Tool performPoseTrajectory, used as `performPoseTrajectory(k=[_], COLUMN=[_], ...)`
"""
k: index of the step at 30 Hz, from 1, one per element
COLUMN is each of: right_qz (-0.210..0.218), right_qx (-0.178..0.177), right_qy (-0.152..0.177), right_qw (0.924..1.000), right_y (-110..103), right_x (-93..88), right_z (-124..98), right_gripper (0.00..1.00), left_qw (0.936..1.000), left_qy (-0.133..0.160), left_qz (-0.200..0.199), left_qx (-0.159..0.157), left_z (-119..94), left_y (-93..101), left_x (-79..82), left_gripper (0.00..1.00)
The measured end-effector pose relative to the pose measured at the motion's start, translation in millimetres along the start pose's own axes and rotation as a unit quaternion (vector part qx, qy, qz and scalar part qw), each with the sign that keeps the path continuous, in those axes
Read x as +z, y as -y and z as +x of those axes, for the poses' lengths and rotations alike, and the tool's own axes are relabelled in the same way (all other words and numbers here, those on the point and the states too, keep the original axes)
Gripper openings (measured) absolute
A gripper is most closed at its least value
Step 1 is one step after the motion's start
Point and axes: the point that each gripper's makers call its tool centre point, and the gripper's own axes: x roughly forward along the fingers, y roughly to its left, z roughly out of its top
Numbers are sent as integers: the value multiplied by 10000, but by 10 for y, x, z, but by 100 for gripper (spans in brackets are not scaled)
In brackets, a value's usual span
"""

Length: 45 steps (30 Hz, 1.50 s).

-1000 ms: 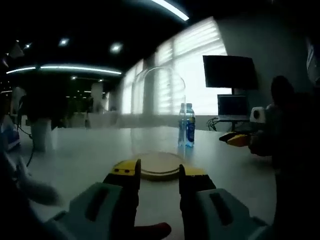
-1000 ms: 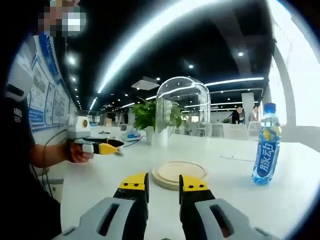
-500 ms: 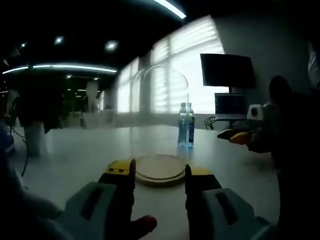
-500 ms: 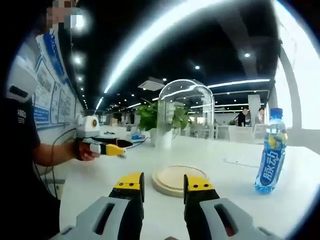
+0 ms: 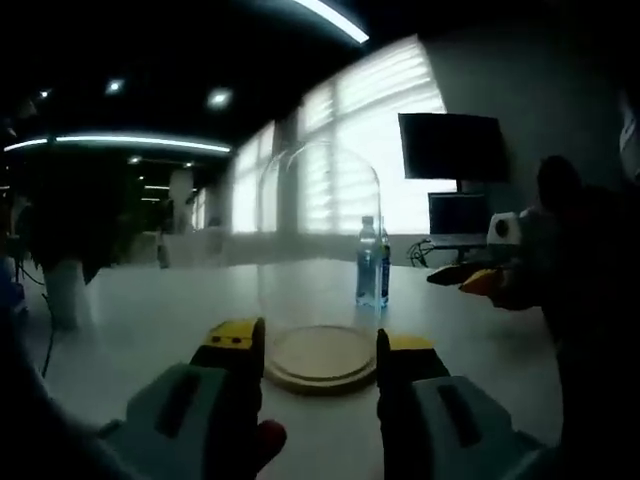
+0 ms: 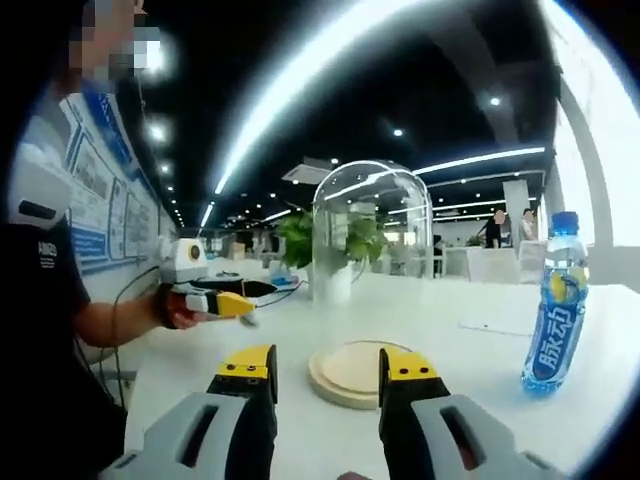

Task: Open the cover put in the Mizone put the cover back on

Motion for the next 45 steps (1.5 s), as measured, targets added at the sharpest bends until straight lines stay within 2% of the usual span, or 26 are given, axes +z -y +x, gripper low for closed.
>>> performPoseTrajectory(k=[8, 13, 18, 23, 26, 32, 42, 45], right_qz=[12, 44, 13, -9, -118, 1, 16, 83], right_qx=[6, 68, 117, 184, 149, 283, 374, 426], right_qy=[54, 94, 40, -6, -20, 99, -14, 3], right_qw=[10000, 9999, 9999, 9998, 9998, 9995, 9993, 9991], right_y=[156, 189, 229, 285, 331, 367, 494, 524], right_x=[124, 197, 229, 268, 307, 418, 437, 438], right_z=[87, 138, 177, 223, 256, 333, 531, 569], right_gripper=[40, 42, 45, 46, 47, 48, 55, 56], left_qw=[9996, 9997, 9995, 9991, 9991, 9984, 9973, 9967], left_qy=[-66, -17, -13, 65, 9, -86, -189, -321], left_qz=[40, 18, 5, 47, -8, -188, -21, -76], left_qx=[-257, -238, -328, -426, -426, -519, -702, -737], left_z=[141, 221, 268, 315, 359, 474, 620, 660], left_y=[-9, -81, -98, -111, -134, -149, -226, -247], left_x=[109, 157, 187, 216, 208, 218, 262, 234], left_gripper=[42, 47, 47, 55, 55, 54, 53, 52])
